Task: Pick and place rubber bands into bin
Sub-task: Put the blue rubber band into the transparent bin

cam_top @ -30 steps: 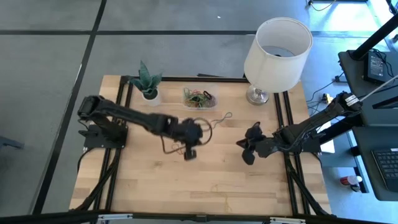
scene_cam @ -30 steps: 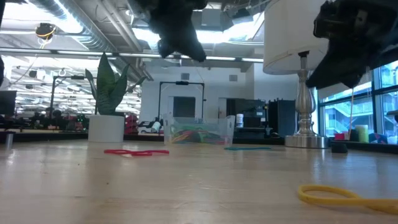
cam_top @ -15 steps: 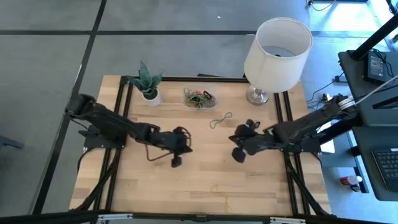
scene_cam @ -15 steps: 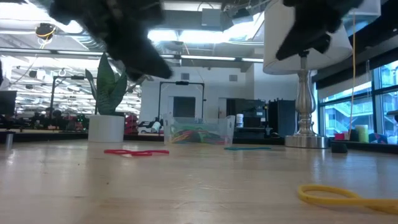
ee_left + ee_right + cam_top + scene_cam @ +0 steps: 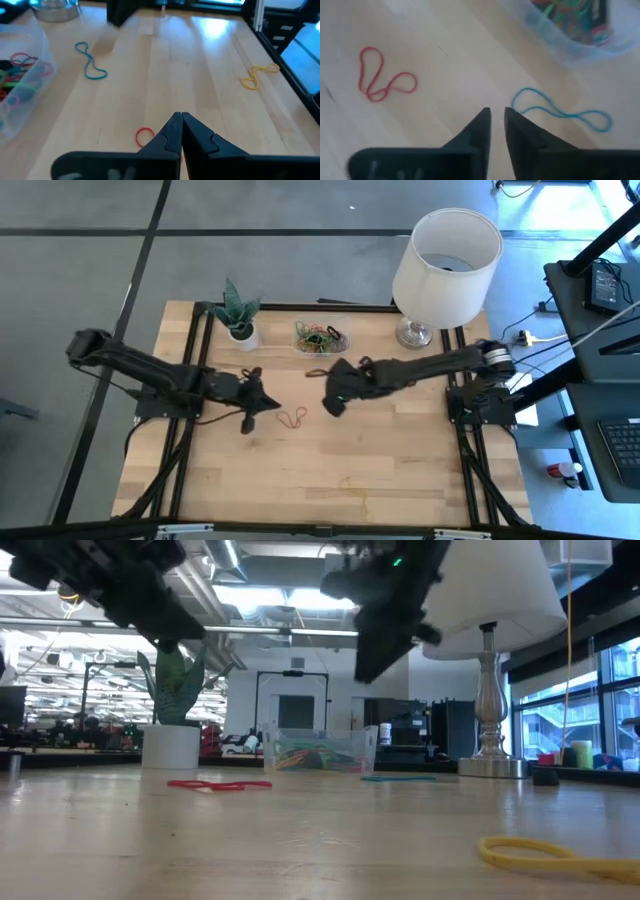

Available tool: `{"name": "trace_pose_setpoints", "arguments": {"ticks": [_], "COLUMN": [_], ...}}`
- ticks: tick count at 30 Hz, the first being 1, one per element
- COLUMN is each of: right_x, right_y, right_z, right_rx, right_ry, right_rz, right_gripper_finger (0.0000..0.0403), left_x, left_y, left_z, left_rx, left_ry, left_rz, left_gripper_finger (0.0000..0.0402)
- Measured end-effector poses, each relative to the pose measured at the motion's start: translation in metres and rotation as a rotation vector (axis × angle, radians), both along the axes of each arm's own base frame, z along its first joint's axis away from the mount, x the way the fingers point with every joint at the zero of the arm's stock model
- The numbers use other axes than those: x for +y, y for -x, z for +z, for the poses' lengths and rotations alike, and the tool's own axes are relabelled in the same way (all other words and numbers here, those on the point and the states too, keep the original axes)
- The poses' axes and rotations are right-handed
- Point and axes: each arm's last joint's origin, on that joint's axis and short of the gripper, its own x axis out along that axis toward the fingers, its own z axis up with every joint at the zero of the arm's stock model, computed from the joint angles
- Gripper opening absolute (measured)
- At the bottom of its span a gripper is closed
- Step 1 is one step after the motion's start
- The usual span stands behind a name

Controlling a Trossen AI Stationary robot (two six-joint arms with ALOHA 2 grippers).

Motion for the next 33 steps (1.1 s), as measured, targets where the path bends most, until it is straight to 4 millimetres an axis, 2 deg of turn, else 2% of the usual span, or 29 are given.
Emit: {"name": "trace_pose_setpoints", "arguments": {"ticks": [3,9,16,22,25,30,33], "right_x": [-0.016,-0.048,-0.068,-0.074,-0.074,-0.071,-0.067], "right_y": [-0.016,-0.028,-0.034,-0.039,-0.041,-0.04,-0.038], "right_z": [-0.015,-0.053,-0.083,-0.107,-0.116,-0.116,-0.106], "right_rx": [0.034,0.108,0.153,0.19,0.207,0.212,0.197], "right_ry": [-0.078,-0.221,-0.26,-0.26,-0.262,-0.256,-0.262], "right_rz": [-0.053,-0.203,-0.296,-0.317,-0.317,-0.31,-0.303], "right_gripper_finger": [0.0089,0.0137,0.0147,0.0129,0.0105,0.0016,0.0009], "left_x": [0.002,0.006,0.009,0.01,0.01,0.01,0.01], "left_y": [0.011,0.028,0.04,0.045,0.046,0.047,0.047], "left_z": [0.002,0.007,0.009,0.009,0.008,0.007,0.006], "left_rx": [-0.032,-0.051,-0.04,-0.021,-0.006,0.001,0.01], "left_ry": [-0.019,-0.049,-0.072,-0.075,-0.075,-0.073,-0.074], "left_rz": [-0.008,-0.019,-0.032,-0.034,-0.039,-0.048,-0.048], "left_gripper_finger": [0.0002,0.0001,0.0001,0.0002,0.0002,0.0002,0.0002]}}
